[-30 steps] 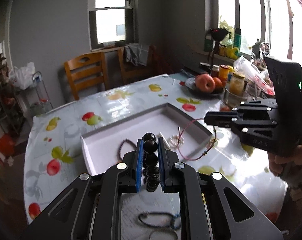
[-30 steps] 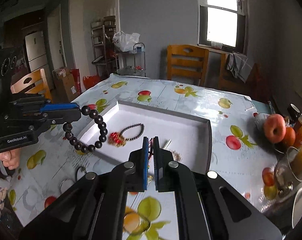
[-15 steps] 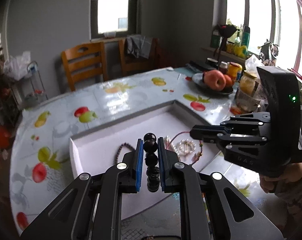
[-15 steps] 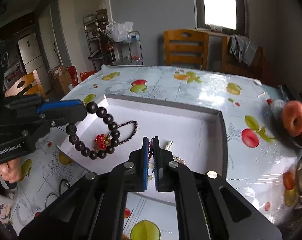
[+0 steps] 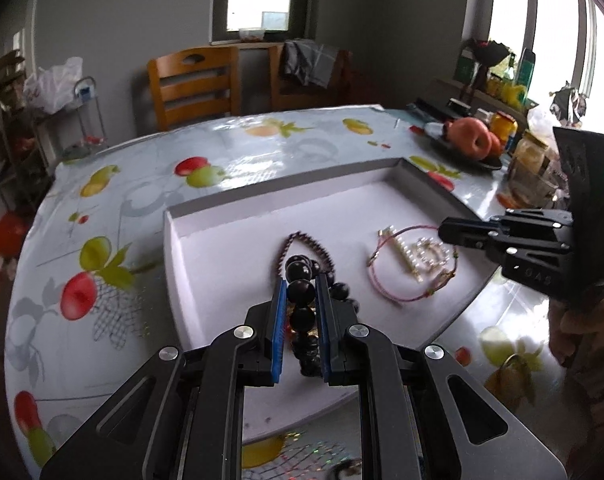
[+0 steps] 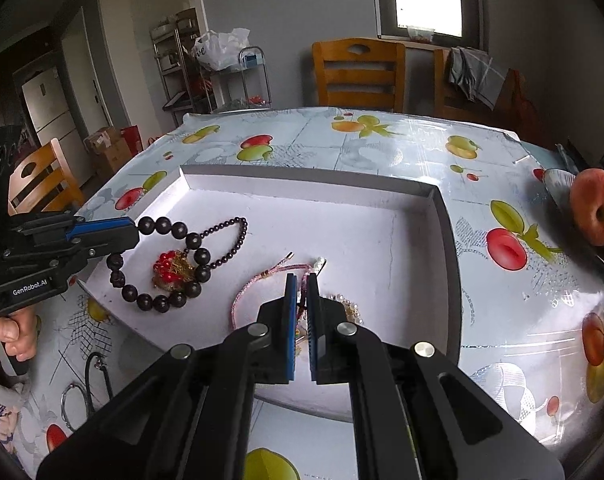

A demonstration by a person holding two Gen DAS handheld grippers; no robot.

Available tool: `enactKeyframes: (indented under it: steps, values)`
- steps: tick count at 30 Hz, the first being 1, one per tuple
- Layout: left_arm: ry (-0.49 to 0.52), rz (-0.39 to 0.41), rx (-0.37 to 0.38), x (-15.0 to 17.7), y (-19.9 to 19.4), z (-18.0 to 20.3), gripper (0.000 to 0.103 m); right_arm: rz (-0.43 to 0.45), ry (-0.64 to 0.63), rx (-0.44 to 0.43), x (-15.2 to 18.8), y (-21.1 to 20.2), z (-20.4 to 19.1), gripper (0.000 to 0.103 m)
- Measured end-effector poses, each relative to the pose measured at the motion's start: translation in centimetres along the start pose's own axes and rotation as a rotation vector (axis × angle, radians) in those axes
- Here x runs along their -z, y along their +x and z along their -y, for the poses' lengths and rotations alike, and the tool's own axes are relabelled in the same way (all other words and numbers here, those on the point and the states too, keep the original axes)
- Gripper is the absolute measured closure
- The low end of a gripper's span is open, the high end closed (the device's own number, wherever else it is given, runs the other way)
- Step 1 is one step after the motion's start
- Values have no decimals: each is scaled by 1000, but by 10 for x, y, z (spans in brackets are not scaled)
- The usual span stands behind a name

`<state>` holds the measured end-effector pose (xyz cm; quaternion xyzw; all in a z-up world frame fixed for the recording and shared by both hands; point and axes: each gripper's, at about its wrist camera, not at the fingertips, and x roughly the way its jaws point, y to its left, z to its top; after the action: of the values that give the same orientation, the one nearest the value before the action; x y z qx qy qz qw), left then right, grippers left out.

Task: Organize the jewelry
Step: 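Carry both bracelets into the tray and open both tools to release them, then withdraw both open tools from the tray toward the remaining jewelry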

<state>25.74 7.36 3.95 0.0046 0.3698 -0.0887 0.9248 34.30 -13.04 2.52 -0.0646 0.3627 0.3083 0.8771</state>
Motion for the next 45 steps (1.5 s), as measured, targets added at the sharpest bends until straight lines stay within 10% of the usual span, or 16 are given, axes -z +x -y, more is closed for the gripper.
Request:
enactKeyframes:
  steps: [20,31,45]
  values:
    - [24,-81,-79,17,28,-3,88,-48,-6,52,9,17,7,98]
    - [50,-37,-106,15,13,7,36,-16,-5,49,9,4,6,75]
    - [52,3,-83,23,-18,25,22,15,-31,34,23,-27,-11,48]
